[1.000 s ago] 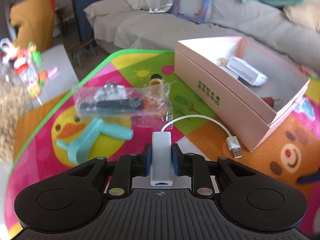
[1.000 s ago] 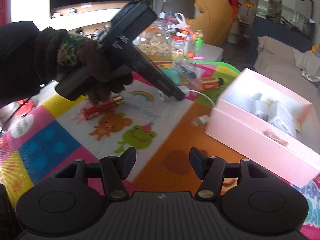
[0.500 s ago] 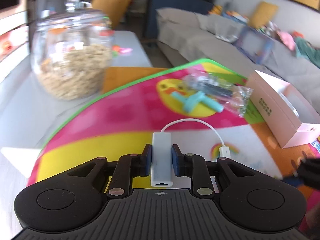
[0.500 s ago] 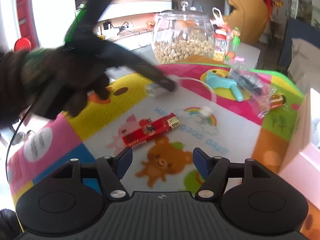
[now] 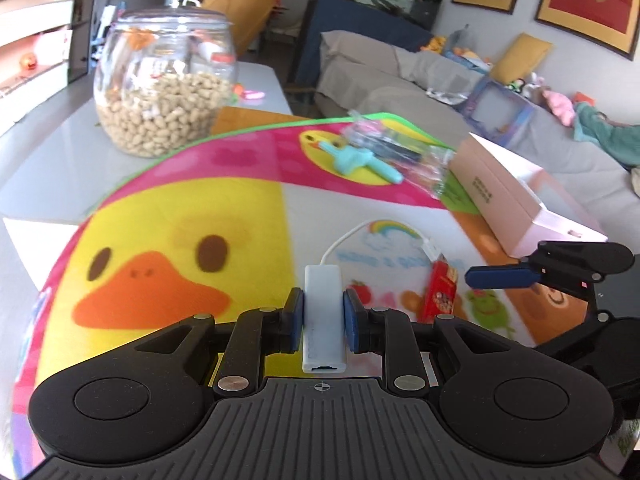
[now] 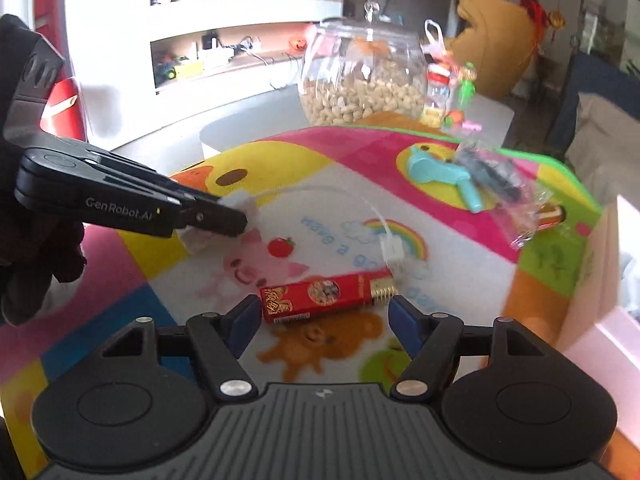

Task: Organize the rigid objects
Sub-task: 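Grasp the red lighter with the right tool while the left tool holds the adapter, then carry the lighter into the pink box with the right tool while the left drops the adapter in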

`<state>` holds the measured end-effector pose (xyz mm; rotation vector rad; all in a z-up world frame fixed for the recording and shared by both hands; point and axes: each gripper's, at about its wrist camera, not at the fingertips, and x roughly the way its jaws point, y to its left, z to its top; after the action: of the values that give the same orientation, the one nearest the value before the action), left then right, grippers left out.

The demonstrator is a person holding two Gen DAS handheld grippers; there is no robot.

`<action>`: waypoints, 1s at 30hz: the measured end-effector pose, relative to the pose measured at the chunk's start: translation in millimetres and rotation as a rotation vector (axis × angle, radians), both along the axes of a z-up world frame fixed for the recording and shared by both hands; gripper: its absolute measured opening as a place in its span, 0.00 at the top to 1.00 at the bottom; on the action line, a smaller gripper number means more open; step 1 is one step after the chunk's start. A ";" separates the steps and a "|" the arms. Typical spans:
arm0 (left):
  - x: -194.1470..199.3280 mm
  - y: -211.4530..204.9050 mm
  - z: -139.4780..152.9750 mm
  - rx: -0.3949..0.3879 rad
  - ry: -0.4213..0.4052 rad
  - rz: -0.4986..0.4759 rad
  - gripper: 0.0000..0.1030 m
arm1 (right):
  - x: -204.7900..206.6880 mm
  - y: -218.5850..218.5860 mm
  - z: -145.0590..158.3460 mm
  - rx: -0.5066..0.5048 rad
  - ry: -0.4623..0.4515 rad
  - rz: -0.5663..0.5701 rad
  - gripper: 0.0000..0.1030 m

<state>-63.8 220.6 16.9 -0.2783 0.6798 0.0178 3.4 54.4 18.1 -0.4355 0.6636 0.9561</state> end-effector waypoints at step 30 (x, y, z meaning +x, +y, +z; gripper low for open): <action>-18.0 -47.7 26.1 0.104 -0.078 -0.102 0.76 | -10.2 -126.6 27.9 0.060 -0.112 -0.312 0.21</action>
<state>-81.8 172.9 43.1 -0.1438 0.6131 -0.0550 -6.9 -72.2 46.0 -0.3180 0.5796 0.6501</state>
